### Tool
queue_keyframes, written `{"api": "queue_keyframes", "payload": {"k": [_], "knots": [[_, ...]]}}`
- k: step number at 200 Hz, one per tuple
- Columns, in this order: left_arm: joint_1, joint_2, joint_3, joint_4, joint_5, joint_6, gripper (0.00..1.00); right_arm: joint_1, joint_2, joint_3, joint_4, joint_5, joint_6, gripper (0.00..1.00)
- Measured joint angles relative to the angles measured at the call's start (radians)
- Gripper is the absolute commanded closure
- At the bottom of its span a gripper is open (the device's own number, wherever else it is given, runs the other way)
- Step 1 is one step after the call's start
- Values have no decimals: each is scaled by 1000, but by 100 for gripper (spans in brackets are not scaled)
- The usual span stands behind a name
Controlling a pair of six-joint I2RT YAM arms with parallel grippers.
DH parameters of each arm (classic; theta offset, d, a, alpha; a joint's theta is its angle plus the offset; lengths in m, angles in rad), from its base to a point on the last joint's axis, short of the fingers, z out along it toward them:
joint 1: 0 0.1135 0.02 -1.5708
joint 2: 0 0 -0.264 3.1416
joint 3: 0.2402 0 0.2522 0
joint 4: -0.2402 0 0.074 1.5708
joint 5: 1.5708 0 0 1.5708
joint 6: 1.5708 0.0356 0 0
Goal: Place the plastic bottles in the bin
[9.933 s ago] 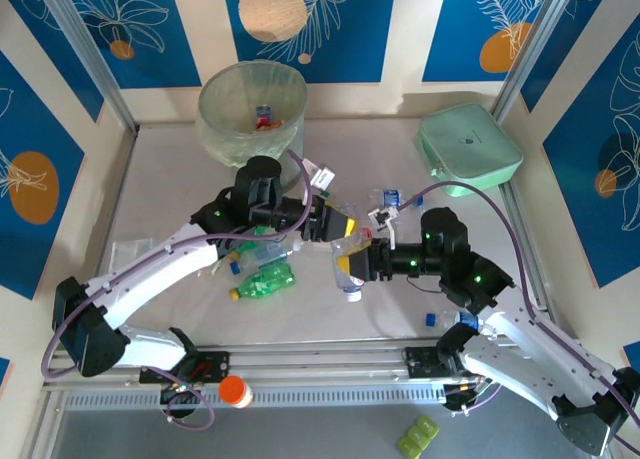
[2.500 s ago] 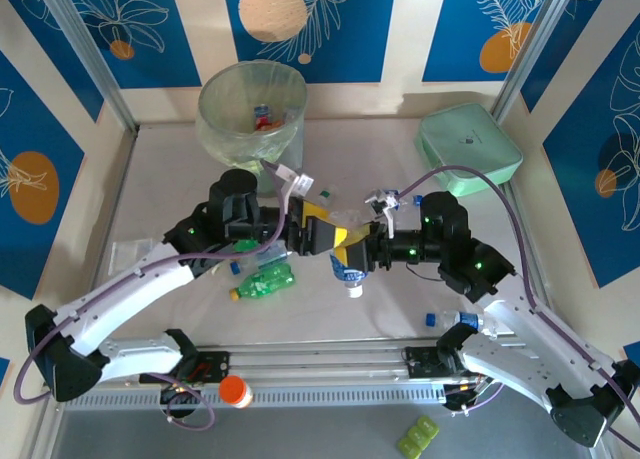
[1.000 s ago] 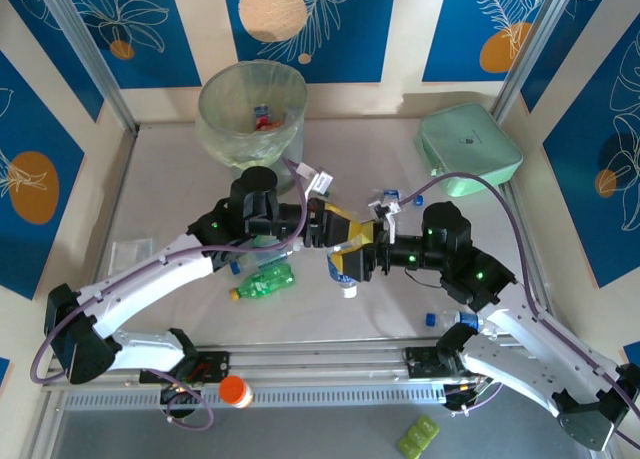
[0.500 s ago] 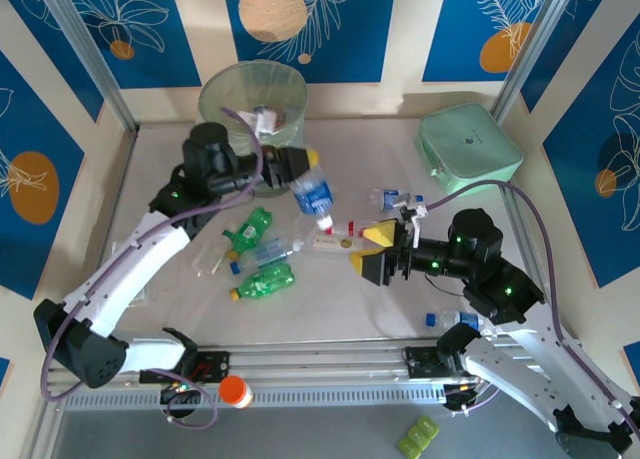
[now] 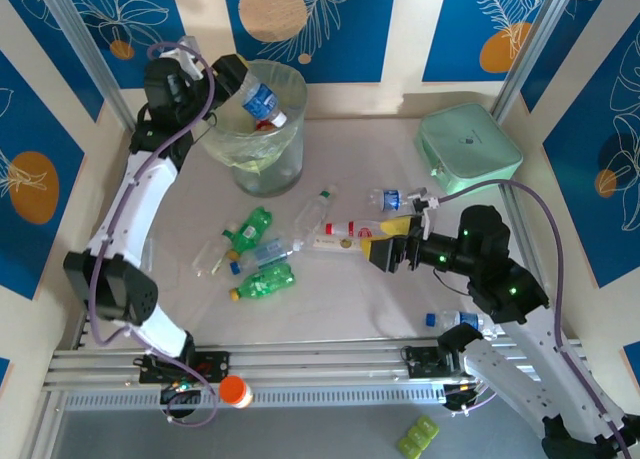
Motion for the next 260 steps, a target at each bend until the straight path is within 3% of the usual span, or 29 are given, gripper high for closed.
{"api": "queue_keyframes", "payload": {"k": [72,149,190,227,260], "knots": [[53,312,323,-87,-37,-31,65,-86,69,75,-72,21,-12,1],[35,506,370,-240,5,-29,63,-101,198,71,-49,40,-11,1],[20,507,393,-341,-6,27,53,-101,233,50,-17,49,4,0],[13,549,492,-416,6,61,29,-101,240,50,-9,67,13,0],[7,569,548,-465,14,92,19,-101,218,50,-17,96,12,0]]}}
